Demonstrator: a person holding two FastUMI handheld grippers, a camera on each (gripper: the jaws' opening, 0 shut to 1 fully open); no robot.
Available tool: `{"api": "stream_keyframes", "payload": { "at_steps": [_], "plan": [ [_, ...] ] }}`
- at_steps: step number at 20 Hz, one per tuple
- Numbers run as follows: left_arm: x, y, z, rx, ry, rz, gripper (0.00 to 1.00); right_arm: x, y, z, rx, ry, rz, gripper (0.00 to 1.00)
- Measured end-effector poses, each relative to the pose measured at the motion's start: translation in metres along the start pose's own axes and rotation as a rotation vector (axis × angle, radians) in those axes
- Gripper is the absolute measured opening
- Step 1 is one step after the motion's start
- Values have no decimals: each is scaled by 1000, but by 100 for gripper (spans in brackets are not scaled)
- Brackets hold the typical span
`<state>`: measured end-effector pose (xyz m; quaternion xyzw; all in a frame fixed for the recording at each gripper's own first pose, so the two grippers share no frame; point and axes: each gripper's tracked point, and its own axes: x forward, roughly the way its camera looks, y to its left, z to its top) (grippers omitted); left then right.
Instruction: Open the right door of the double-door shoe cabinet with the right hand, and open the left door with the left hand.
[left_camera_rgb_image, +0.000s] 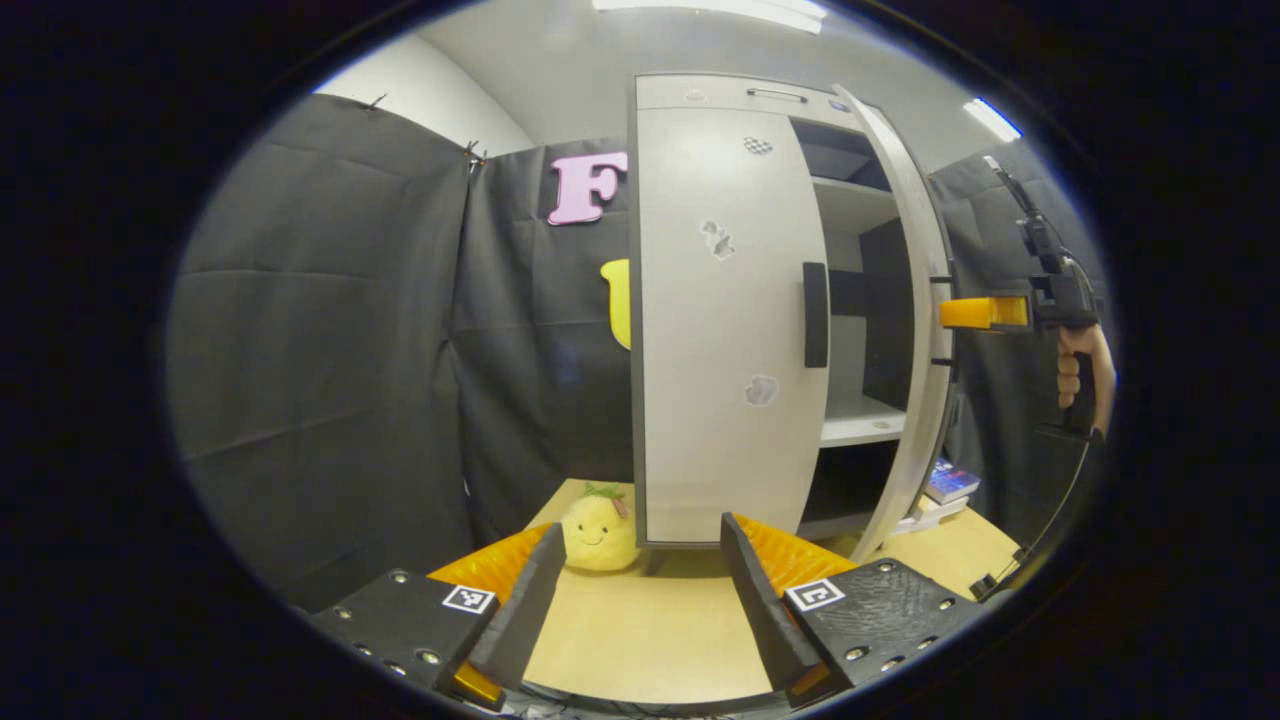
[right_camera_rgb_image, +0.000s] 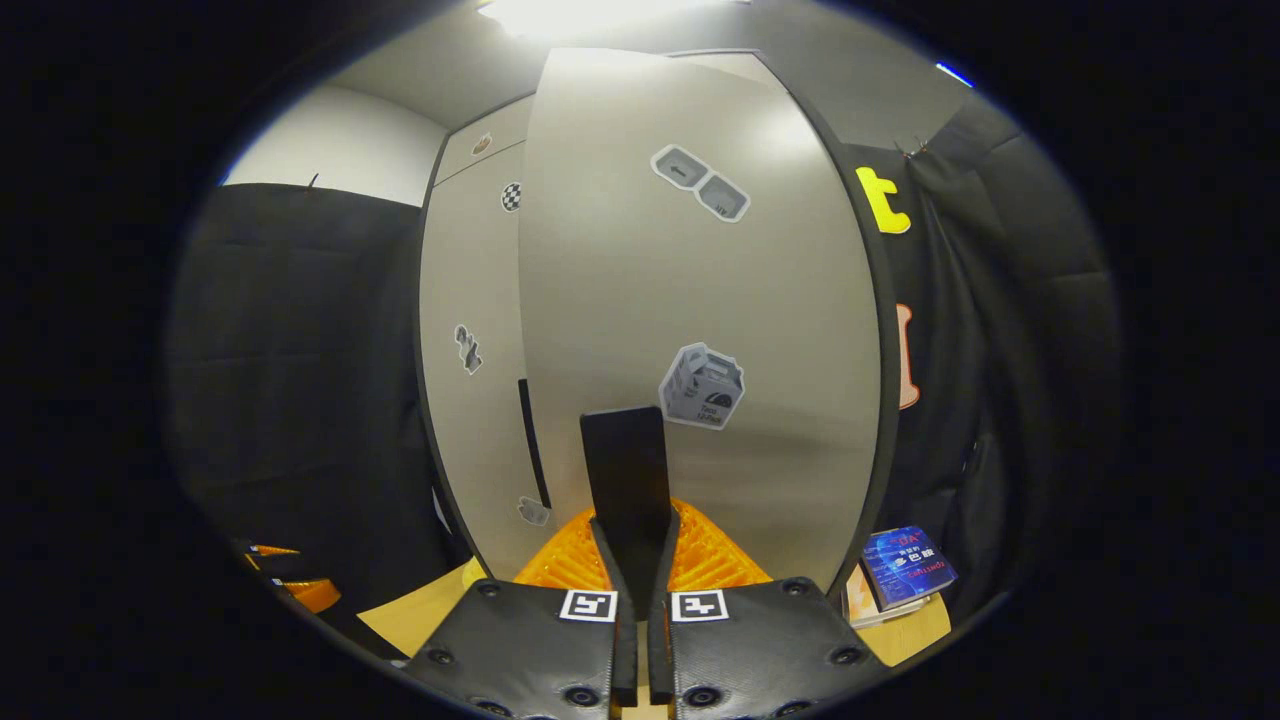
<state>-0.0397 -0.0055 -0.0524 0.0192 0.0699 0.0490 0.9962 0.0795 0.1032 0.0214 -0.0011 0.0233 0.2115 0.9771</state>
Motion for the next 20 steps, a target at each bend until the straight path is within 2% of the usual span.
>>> {"api": "stream_keyframes", "payload": {
  "at_steps": [14, 20],
  "plan": [
    [21, -49, 15, 13, -23, -112, 90, -47, -36, 4, 34, 0, -79, 5],
    [25, -72, 19, -88, -16, -181, 90, -70, -68, 9, 59, -1, -126, 5]
  ]
}}
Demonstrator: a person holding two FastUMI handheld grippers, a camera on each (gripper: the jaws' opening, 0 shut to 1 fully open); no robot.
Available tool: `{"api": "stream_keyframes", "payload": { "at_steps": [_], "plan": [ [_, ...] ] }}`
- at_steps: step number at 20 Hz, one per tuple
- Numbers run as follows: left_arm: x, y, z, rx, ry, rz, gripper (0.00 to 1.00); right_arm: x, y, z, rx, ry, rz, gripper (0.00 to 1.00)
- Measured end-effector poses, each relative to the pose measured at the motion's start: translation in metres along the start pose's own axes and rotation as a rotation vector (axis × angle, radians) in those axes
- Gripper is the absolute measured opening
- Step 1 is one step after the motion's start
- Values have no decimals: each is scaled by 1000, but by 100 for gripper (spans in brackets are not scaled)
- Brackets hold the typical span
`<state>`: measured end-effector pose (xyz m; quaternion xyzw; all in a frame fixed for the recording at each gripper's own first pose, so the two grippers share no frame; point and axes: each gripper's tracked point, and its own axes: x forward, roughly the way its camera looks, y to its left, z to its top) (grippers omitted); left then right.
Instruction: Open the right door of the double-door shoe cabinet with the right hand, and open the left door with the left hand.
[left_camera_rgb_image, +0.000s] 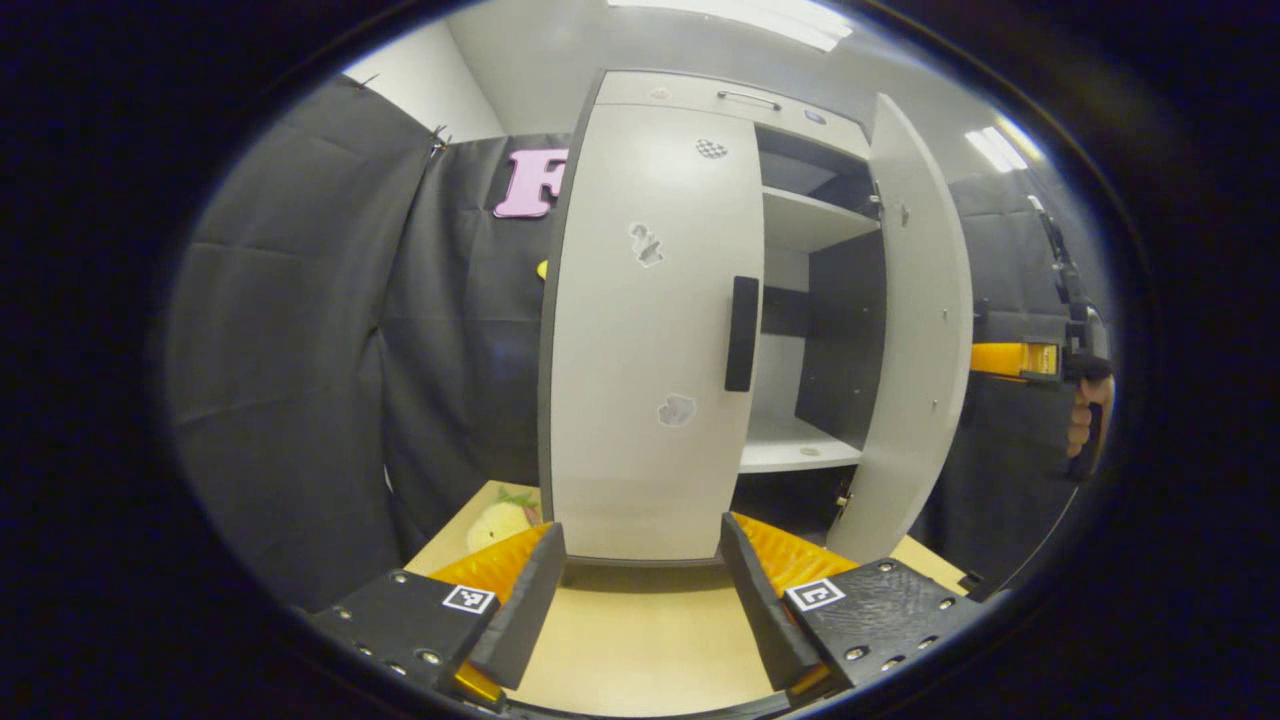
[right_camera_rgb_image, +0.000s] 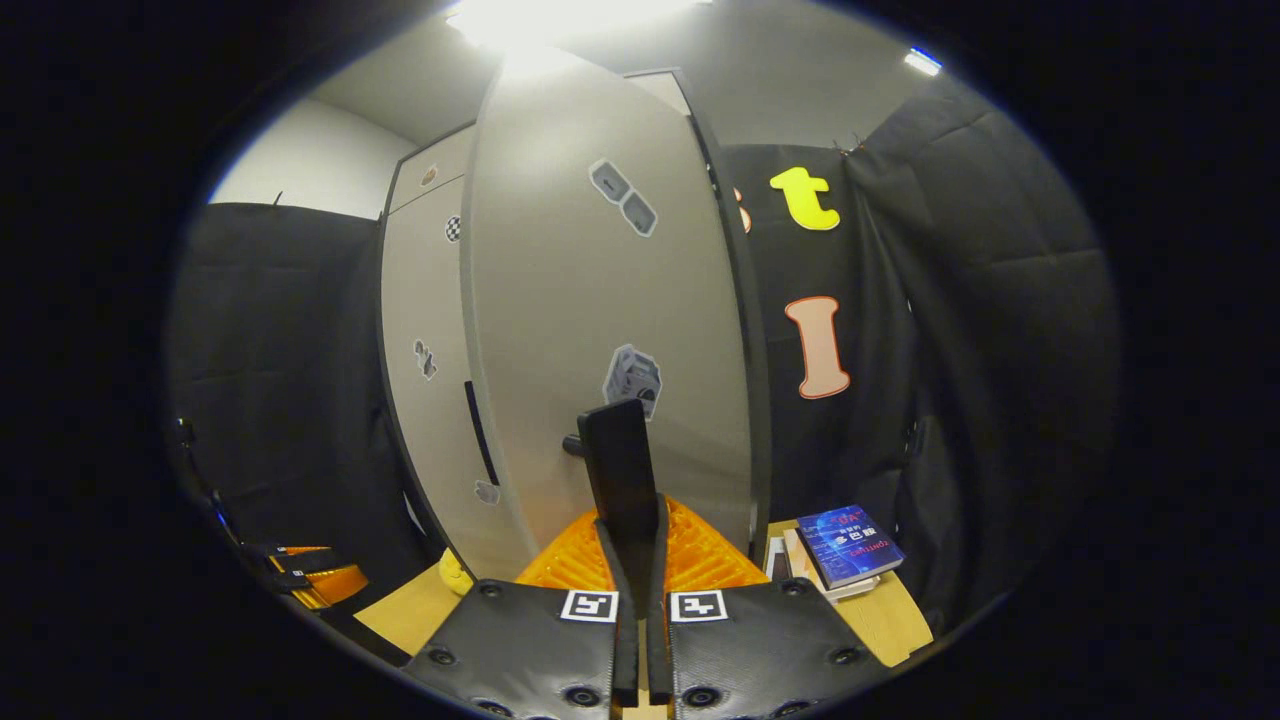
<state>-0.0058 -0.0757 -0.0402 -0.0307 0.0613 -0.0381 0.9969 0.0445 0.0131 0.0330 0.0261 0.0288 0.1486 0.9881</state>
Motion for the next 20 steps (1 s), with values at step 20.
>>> {"api": "stream_keyframes", "payload": {
  "at_steps": [20],
  "plan": [
    [14, -20, -9, -100, 57, -83, 89, -18, -105, 17, 104, -53, -43, 4]
  ]
}}
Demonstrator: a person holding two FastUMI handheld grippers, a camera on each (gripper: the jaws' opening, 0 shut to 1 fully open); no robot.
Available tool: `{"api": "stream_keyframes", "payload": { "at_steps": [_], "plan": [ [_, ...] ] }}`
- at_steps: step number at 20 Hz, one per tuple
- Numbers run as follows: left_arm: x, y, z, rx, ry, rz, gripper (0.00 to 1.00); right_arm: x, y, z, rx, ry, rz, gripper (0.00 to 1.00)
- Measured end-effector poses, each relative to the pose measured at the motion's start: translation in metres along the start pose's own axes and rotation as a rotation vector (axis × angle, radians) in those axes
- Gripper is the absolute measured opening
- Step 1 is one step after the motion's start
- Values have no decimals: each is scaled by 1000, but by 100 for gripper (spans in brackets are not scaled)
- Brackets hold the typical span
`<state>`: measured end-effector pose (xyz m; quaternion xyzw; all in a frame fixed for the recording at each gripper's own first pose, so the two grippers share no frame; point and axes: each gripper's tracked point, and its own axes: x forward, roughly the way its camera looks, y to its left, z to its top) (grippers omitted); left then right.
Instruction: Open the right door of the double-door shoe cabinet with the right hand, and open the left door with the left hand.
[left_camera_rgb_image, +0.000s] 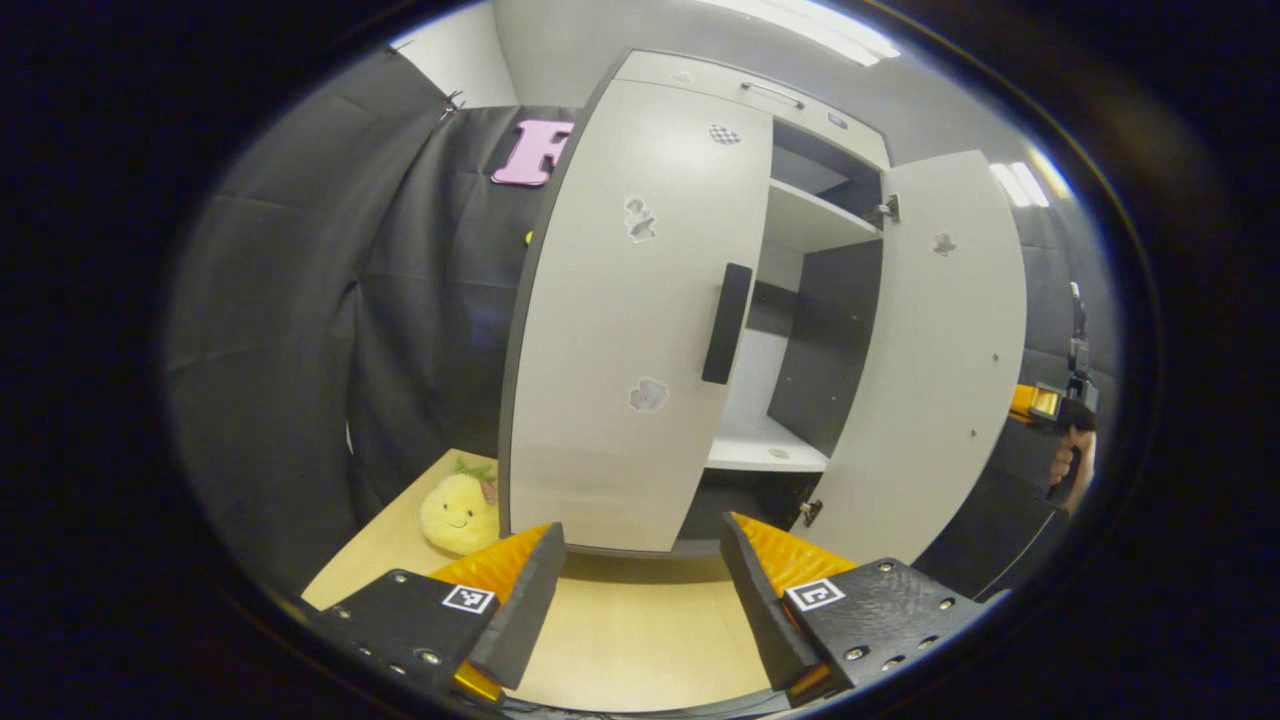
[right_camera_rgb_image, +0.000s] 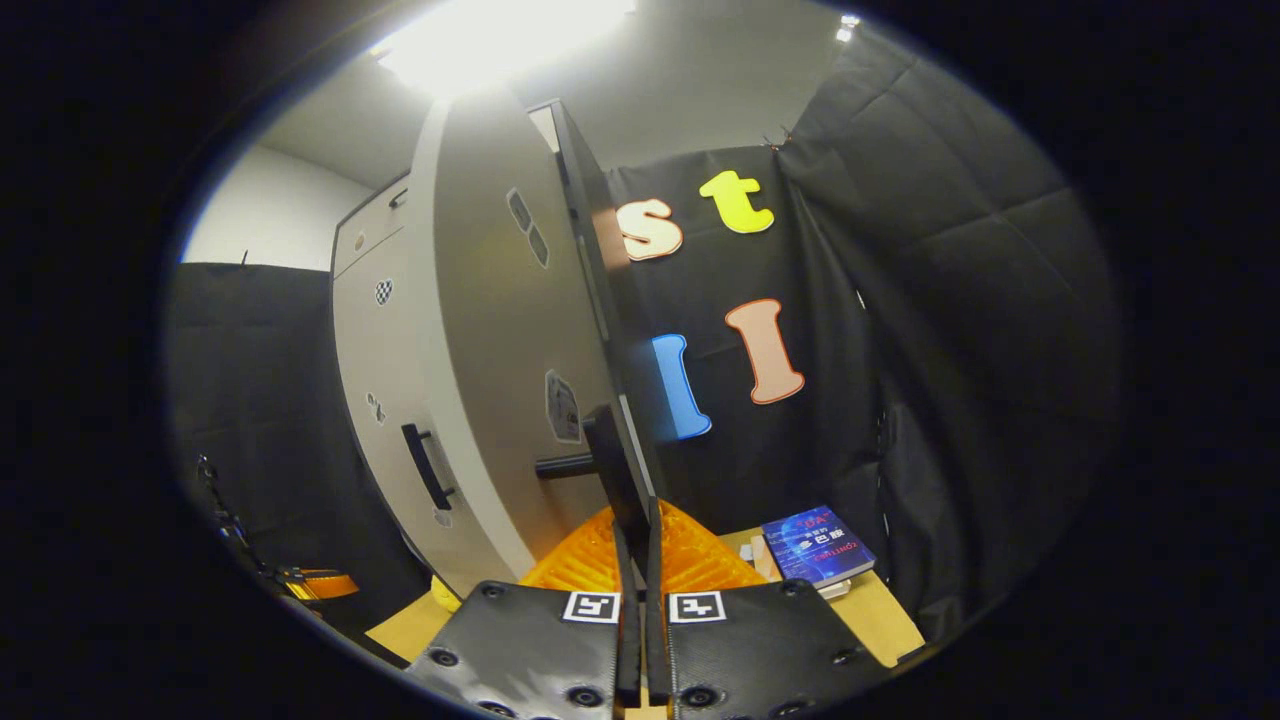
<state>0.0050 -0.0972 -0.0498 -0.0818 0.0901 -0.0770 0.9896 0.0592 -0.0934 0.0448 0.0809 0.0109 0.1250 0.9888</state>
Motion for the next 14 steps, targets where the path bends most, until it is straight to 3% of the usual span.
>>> {"api": "stream_keyframes", "payload": {
  "at_steps": [9, 11, 13, 14],
  "plan": [
    [23, 14, 35, 125, -53, -38, 89, -32, 5, -7, 26, 35, -90, 4],
    [30, 14, 51, 146, -87, -52, 89, -49, -8, -1, 16, 23, -157, 0],
    [43, 8, 64, 147, -113, -72, 89, -60, -34, 8, 23, 1, -263, 7],
    [49, 4, 71, 145, -124, -81, 89, -67, -46, 11, 34, -9, -303, 2]
  ]
}}
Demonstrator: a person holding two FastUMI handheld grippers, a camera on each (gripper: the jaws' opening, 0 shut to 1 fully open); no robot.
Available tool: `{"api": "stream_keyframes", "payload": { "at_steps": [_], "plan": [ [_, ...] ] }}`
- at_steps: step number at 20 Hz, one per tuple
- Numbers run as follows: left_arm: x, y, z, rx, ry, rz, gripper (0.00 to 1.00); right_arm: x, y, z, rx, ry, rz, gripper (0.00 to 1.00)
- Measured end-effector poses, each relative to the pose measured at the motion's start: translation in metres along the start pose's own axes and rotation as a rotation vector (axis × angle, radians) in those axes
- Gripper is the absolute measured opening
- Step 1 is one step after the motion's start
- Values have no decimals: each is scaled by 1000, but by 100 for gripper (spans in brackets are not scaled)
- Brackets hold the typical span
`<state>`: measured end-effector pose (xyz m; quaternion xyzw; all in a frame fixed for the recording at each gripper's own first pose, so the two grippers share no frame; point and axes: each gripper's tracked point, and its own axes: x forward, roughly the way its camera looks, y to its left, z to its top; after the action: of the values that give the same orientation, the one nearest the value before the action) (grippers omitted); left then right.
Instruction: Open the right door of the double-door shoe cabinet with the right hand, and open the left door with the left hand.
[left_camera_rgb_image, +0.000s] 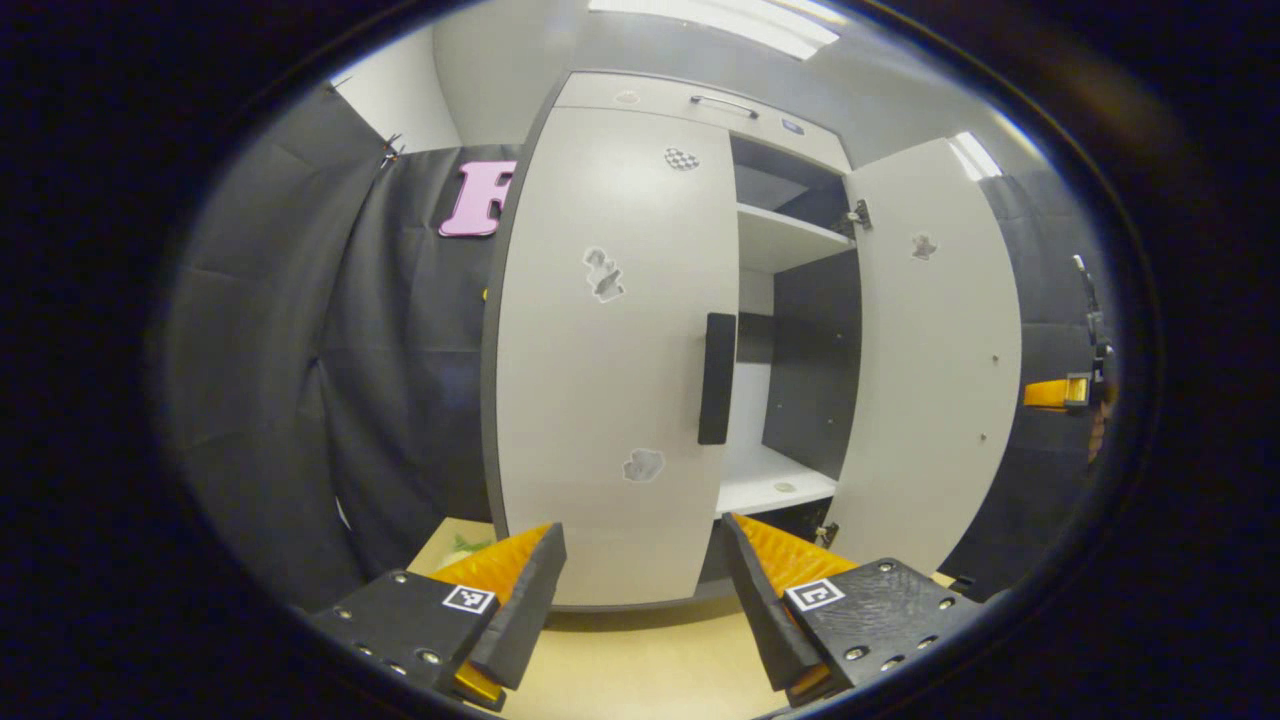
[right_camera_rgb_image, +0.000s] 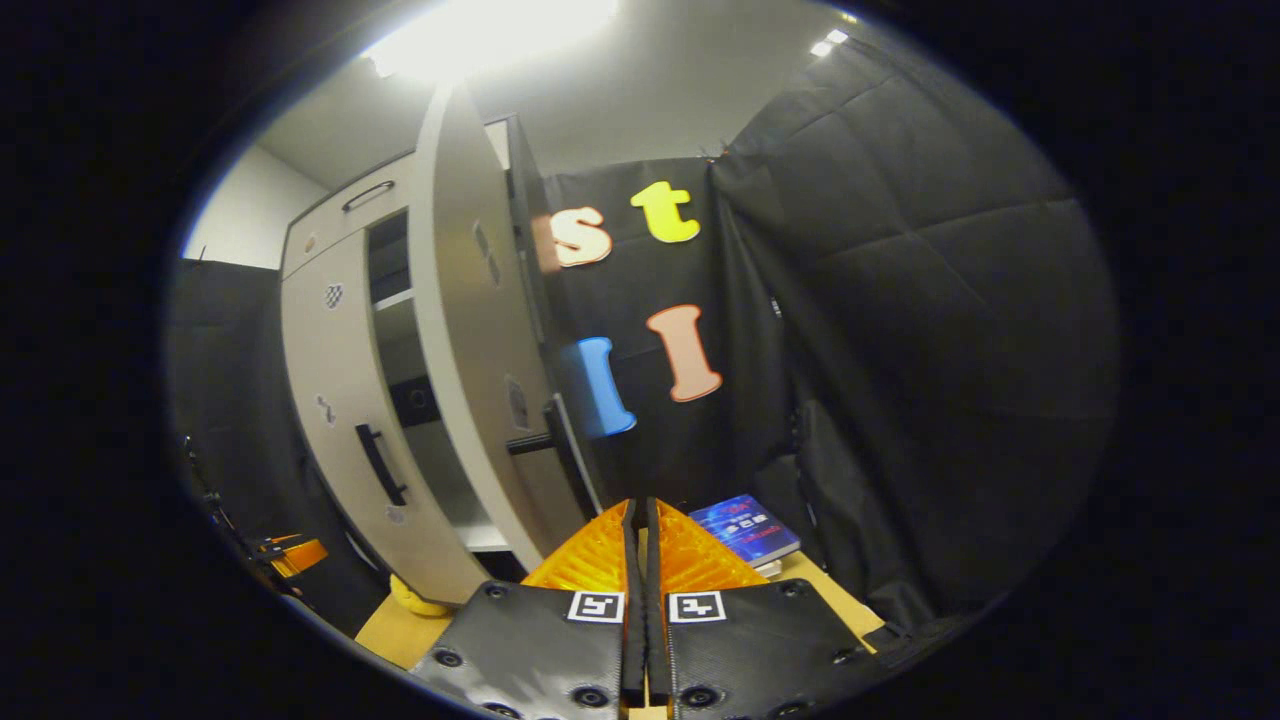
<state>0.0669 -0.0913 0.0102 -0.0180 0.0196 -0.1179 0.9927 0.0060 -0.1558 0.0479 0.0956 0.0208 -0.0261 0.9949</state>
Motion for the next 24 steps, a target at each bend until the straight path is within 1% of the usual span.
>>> {"api": "stream_keyframes", "payload": {
  "at_steps": [2, 3, 4, 5, 7, 10, 11, 12, 14, 17, 19, 20, 21, 23, 24],
  "plan": [
    [18, -8, 14, -7, -26, -19, 90, -1, -23, 8, 44, -18, -72, 2],
    [27, -13, 21, -9, -35, -28, 90, 5, -39, 10, 61, -20, -133, 0],
    [37, -16, 26, -10, -40, -32, 90, 8, -55, 5, 54, -5, -194, 2],
    [45, -19, 32, -7, -45, -32, 90, 16, -66, 3, 45, 4, -210, 1],
    [60, -28, 42, 4, -62, -30, 89, 24, -74, 1, 55, 13, -232, 36],
    [83, -36, 56, 21, -81, -10, 89, 52, -96, -4, -12, 17, -270, 99],
    [91, -38, 60, 23, -87, -4, 89, 58, -98, -2, -39, 16, -268, 92],
    [99, -40, 63, 25, -92, 5, 89, 68, -98, -3, -51, 18, -255, 98],
    [115, -43, 69, 33, -94, 32, 89, 84, -99, -1, -66, 18, -222, 98],
    [134, -49, 79, 34, -105, 64, 89, 108, -113, 3, -69, 11, -220, 98],
    [146, -53, 81, 38, -102, 78, 89, 121, -116, 0, -61, 18, -207, 98],
    [151, -55, 81, 41, -98, 84, 89, 126, -121, -1, -72, 22, -209, 98],
    [155, -56, 82, 43, -96, 93, 88, 131, -127, -2, -102, 29, -226, 98],
    [164, -62, 80, 46, -87, 101, 88, 142, -138, -2, -192, 33, -262, 98],
    [168, -60, 78, 49, -81, 128, 75, 145, -141, 0, -226, 32, -268, 98]
  ]
}}
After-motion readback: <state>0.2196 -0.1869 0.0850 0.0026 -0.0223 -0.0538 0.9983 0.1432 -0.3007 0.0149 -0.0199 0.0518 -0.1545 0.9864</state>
